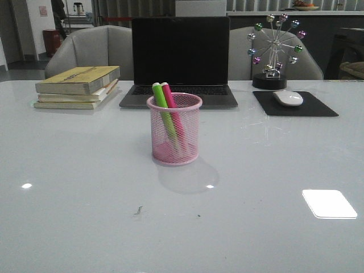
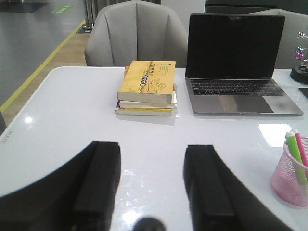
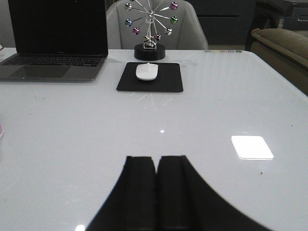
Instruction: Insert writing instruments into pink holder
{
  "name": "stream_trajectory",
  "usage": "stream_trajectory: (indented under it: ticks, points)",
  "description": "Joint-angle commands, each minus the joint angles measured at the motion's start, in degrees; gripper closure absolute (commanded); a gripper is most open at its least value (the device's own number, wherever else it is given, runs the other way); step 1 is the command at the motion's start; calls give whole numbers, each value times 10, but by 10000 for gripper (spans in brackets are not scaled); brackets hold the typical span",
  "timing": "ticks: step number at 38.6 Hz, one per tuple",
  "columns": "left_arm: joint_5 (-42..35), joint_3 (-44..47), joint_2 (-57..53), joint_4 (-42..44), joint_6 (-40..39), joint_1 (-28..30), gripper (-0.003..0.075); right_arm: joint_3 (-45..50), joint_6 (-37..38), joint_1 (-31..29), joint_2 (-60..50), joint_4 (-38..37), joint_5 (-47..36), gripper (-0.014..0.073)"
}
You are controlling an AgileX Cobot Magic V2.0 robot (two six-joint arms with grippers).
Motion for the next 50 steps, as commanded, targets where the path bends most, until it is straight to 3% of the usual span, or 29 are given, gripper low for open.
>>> stream_trajectory:
  ticks: [1,46,48,50]
  points:
    - [-39,-15,0,-11,-1,0,337,0,-4,-3,5,6,-43,573]
    - [-39,-15,0,-50,-1,0,338,0,-4,32,-45,6,-21,573]
    - [-39,-15,0,-50,-1,0,365,0,-4,32,-45,6,-21,573]
    - [-39,-15,0,-50,-1,0,454,0,-4,32,-45,6,-21,573]
